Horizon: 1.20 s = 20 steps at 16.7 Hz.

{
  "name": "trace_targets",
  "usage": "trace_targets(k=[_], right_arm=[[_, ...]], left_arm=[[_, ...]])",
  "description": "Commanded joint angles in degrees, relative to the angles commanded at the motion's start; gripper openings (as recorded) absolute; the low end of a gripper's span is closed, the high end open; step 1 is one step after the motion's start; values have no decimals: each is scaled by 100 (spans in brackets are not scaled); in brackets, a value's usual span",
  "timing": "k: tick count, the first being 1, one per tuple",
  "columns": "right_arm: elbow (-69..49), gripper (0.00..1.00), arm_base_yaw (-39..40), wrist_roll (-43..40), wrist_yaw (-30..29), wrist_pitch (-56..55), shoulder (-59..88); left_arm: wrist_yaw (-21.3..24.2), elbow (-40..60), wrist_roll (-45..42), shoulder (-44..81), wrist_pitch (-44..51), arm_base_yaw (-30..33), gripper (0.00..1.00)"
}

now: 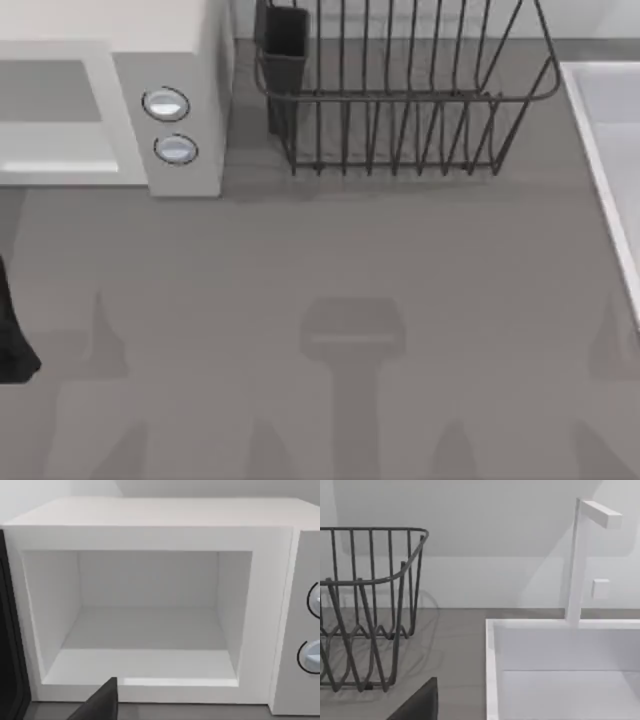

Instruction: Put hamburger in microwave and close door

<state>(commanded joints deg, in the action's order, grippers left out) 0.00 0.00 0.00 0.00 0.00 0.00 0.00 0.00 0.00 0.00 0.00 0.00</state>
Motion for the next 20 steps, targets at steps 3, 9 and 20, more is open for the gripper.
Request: trace_targets(k=[3, 9, 20], right_arm=[[0, 100, 0, 0, 0, 0, 0], [0, 100, 0, 0, 0, 0, 0], [0, 100, 0, 0, 0, 0, 0]], left_arm=[[1, 52, -46, 59, 42, -14, 100], [7, 1289, -1151, 1685, 1057, -363, 100], [8, 5035, -4499, 7630, 4154, -1440, 100]])
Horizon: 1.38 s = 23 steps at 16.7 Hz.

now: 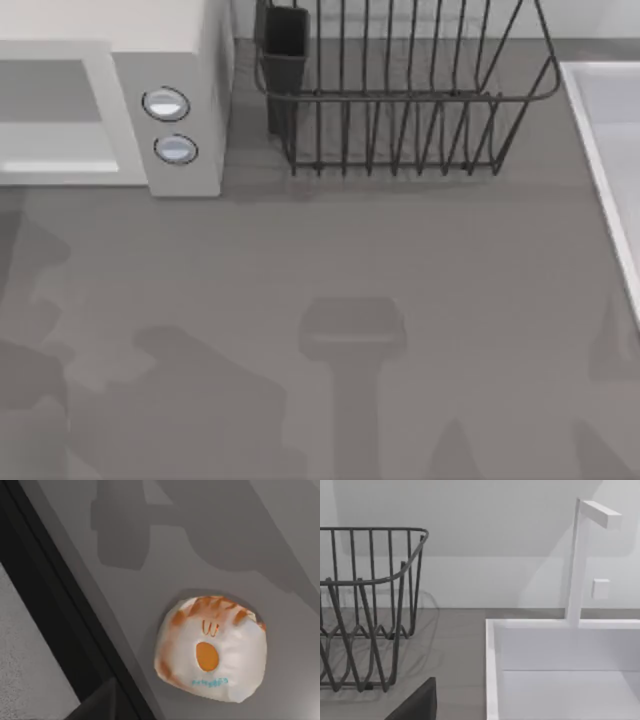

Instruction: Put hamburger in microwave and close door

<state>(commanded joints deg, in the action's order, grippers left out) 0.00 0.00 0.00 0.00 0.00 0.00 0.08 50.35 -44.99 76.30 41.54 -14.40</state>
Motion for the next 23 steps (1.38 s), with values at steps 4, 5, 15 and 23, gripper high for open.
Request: trace_targets(k=[4, 5, 15, 23], right_arm=[[0, 100, 0, 0, 0, 0, 0], [0, 100, 0, 0, 0, 0, 0], [0, 100, 0, 0, 0, 0, 0], [0, 100, 0, 0, 0, 0, 0]], left_arm=[[-5, 1064, -946, 1566, 873, -310, 100], [-7, 1267, -1126, 1859, 1040, -370, 100], [3, 1714, -1529, 2547, 1411, -462, 100], [-5, 990, -1566, 3283, -83, -514, 100]])
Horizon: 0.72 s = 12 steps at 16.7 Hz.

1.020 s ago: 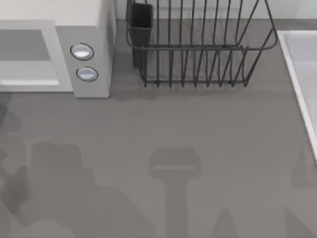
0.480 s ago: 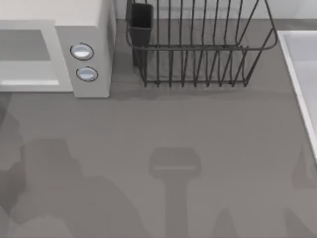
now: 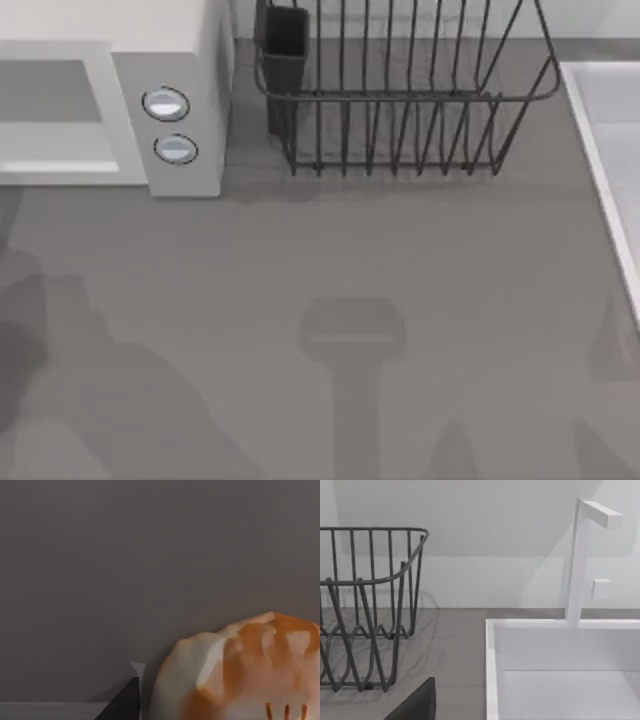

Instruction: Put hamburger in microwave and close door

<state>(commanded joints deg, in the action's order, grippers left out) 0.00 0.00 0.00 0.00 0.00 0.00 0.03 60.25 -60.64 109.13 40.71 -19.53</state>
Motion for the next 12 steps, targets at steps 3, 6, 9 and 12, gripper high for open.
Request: trace_targets(k=[3, 6, 9, 12], right_arm=[[0, 100, 0, 0, 0, 0, 0], [0, 100, 0, 0, 0, 0, 0], [0, 100, 0, 0, 0, 0, 0], [0, 100, 0, 0, 0, 0, 0]], left_arm=[[1, -159, -8, 151, -279, -6, 100], [1, -159, -8, 151, -279, -6, 100], [1, -159, -8, 151, -279, -6, 77], [1, -159, -8, 151, -279, -6, 55]])
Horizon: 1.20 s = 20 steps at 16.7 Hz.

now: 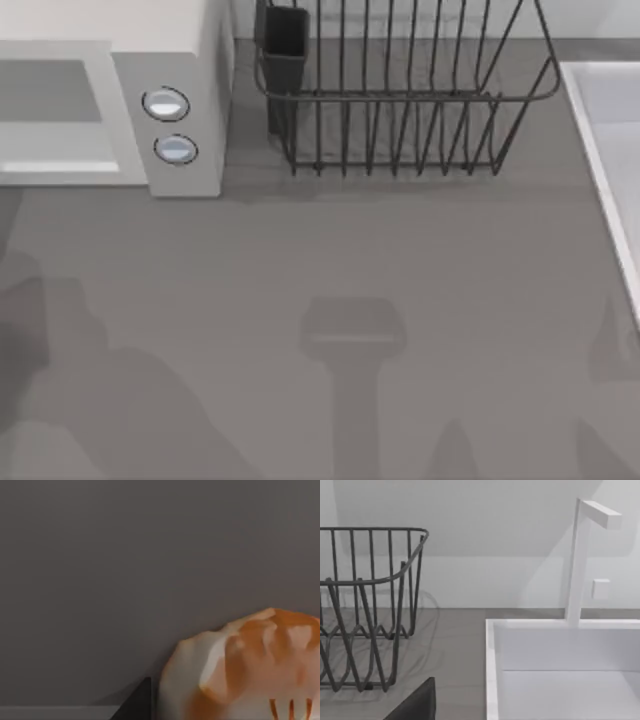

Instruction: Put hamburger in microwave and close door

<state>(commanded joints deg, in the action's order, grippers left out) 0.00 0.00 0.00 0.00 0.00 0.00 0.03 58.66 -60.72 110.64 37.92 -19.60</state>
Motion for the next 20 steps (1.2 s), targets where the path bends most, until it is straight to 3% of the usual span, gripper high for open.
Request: trace_targets(k=[7, 15, 20], right_arm=[[0, 100, 0, 0, 0, 0, 0], [0, 100, 0, 0, 0, 0, 0], [0, 100, 0, 0, 0, 0, 0]], left_arm=[[0, 0, 0, 0, 0, 0, 2], [0, 0, 0, 0, 0, 0, 0], [128, 476, 81, -541, 823, 24, 0]])
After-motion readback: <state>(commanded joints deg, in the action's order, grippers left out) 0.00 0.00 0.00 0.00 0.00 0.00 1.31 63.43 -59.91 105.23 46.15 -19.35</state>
